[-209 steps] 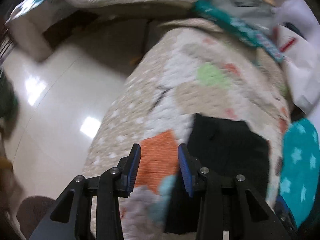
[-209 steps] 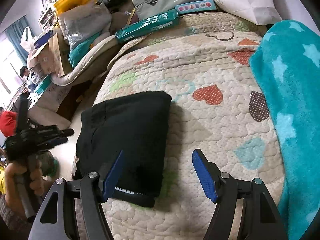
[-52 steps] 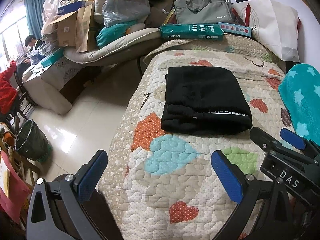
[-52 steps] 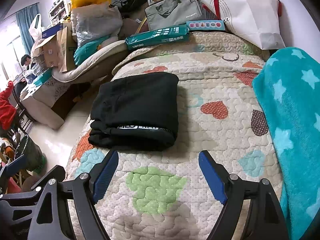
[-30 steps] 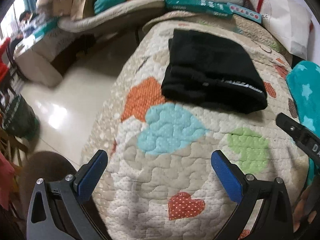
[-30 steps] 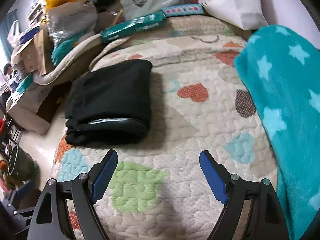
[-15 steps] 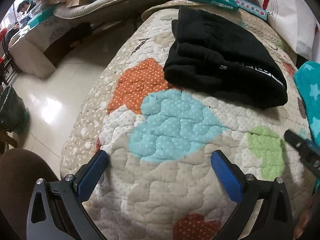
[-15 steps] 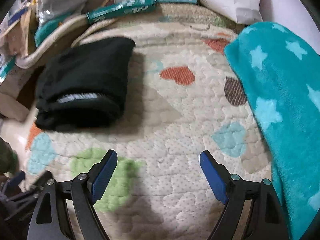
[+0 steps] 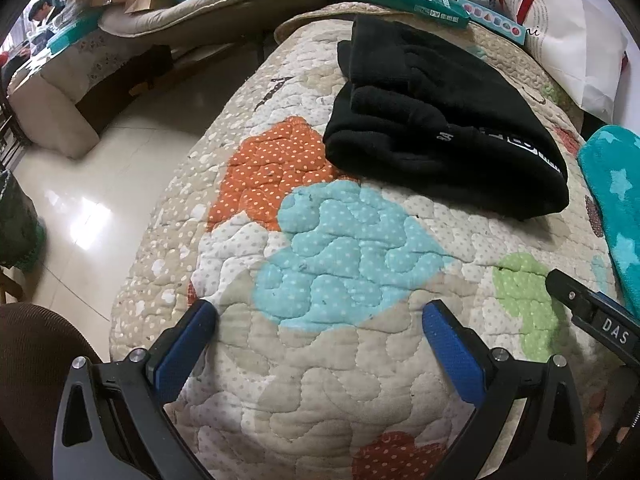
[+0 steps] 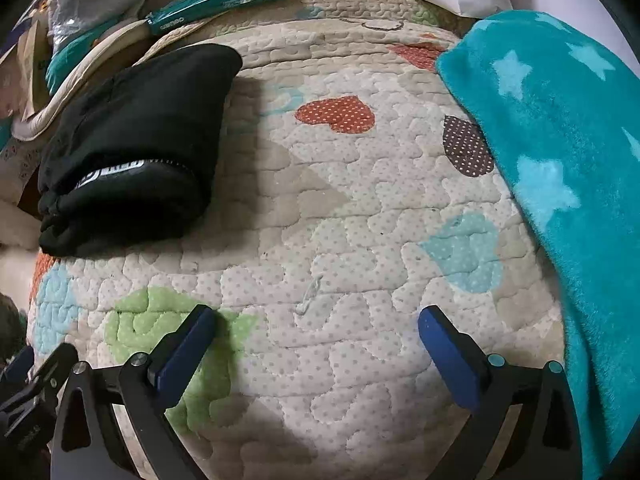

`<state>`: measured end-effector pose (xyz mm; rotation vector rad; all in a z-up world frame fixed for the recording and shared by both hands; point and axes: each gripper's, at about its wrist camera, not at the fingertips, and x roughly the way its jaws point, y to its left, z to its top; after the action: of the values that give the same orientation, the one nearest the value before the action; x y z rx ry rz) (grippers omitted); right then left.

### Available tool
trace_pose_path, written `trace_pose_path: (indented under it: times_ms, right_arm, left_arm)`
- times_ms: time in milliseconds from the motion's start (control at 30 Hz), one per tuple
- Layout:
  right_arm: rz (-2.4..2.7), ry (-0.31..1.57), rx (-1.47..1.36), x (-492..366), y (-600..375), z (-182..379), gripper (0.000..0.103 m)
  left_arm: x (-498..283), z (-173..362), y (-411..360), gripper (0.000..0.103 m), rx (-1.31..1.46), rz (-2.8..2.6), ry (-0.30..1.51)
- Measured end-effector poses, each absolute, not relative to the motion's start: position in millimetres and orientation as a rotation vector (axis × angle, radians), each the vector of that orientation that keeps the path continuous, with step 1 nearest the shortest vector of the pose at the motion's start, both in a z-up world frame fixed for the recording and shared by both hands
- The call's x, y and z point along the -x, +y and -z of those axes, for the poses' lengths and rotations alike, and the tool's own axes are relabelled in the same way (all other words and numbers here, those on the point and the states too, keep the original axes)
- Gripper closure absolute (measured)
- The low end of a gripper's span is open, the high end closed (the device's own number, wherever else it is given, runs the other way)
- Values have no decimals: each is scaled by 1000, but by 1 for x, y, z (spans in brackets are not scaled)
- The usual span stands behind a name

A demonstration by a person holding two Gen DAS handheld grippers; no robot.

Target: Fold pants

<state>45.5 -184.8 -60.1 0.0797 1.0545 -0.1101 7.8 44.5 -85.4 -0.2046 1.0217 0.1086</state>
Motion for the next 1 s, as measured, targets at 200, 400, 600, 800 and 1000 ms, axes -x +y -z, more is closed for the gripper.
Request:
trace_pose_path:
  times_ms: [200, 400, 600, 800, 1000]
  right_arm:
    - [107, 1072, -46, -49, -182, 62, 0]
    - [103, 1069, -59, -49, -184, 59, 0]
    - [120, 981, -82, -45, -187, 41, 0]
    - [82, 911, -24, -39, -172, 26, 0]
    - [42, 842, 58, -33, -154, 17, 0]
  left_arm:
    - [-12, 85, 46, 0, 209, -103, 1050]
    - [-11, 83, 48, 0, 220, -93, 1051]
    - [-8, 75, 56, 0, 245, -101, 1019]
    - [-6, 67, 60, 0, 242, -126, 989]
    - [-5, 65, 58, 0, 223, -128, 982]
